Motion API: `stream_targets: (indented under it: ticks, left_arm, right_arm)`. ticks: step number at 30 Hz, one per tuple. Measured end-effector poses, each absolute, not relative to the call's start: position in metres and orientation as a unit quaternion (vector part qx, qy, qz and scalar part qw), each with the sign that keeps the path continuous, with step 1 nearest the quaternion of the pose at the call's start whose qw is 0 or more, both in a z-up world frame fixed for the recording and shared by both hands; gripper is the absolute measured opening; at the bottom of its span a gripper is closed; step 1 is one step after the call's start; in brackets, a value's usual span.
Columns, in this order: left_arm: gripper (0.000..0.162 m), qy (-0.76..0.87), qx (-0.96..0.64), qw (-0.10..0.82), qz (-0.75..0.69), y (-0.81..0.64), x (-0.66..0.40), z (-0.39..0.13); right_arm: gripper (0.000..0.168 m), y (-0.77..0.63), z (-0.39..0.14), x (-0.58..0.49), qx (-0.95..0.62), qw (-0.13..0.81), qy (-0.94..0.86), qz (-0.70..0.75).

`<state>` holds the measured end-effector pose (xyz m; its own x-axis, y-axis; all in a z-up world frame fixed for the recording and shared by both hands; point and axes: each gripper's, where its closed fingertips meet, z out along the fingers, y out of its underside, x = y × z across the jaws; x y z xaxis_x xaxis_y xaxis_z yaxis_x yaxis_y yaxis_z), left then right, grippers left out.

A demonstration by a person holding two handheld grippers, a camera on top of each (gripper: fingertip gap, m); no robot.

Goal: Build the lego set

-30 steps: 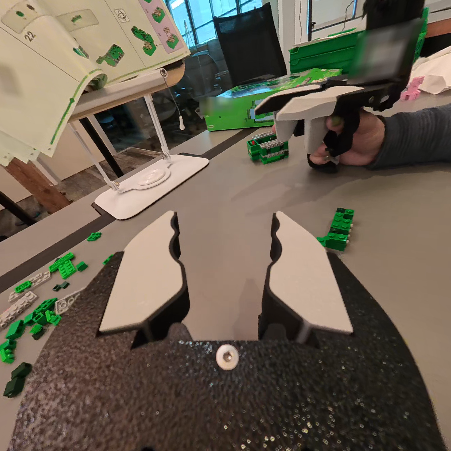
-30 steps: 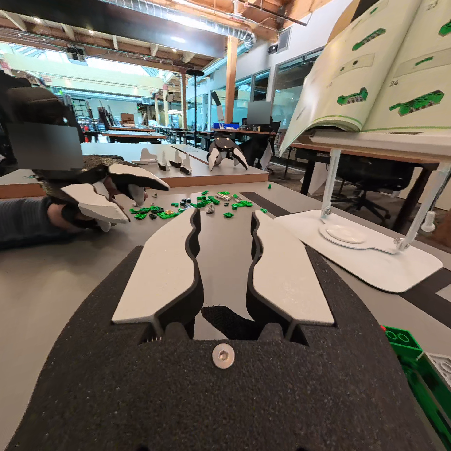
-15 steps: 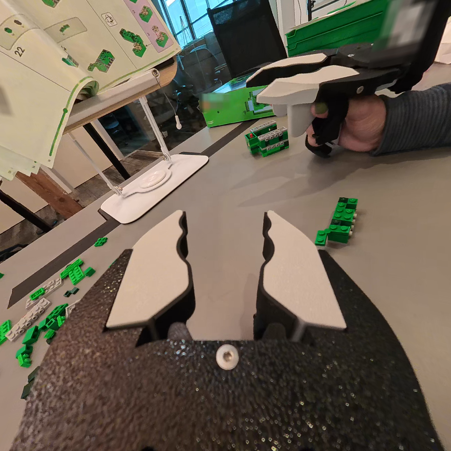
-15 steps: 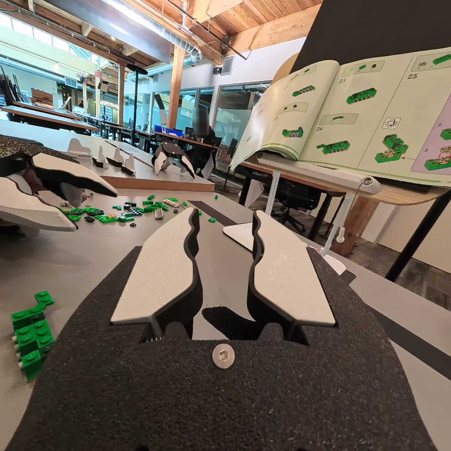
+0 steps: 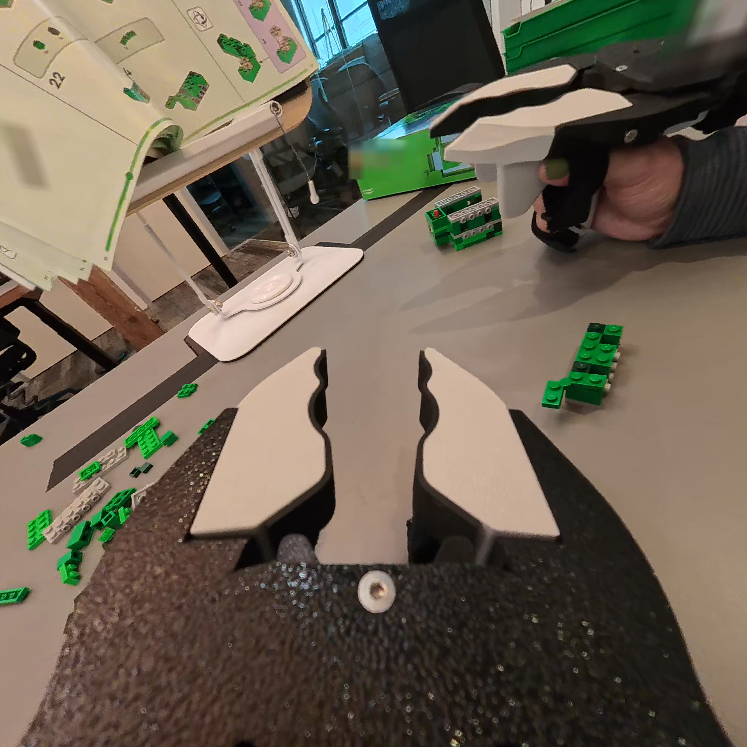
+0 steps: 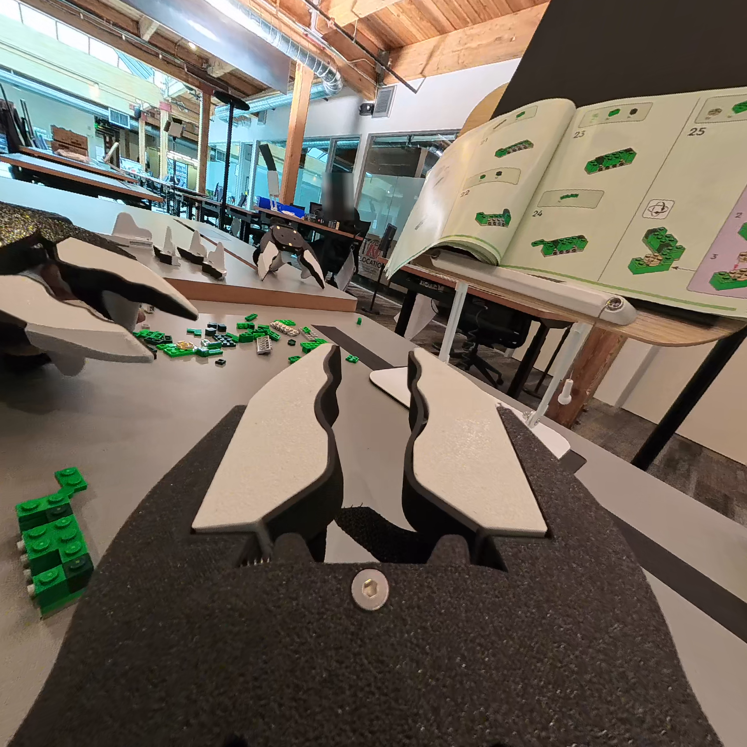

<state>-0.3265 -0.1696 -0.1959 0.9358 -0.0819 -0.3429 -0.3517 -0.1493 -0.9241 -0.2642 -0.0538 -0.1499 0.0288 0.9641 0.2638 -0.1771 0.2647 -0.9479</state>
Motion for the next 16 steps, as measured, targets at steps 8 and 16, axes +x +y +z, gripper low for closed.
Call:
stream_targets:
  ticks: [8, 16]
  left_arm:
    - [0.043, 0.098, -0.733, 0.67, 0.067, -0.175, -0.337, -0.183]
    - [0.043, 0.004, -0.702, 0.713, 0.004, -0.184, -0.362, -0.167]
  right_arm:
    - [0.029, -0.055, -0.151, -0.265, -0.381, 0.603, -0.52, 0.47]
    - [0.025, -0.057, -0.156, -0.267, -0.394, 0.581, -0.531, 0.475]
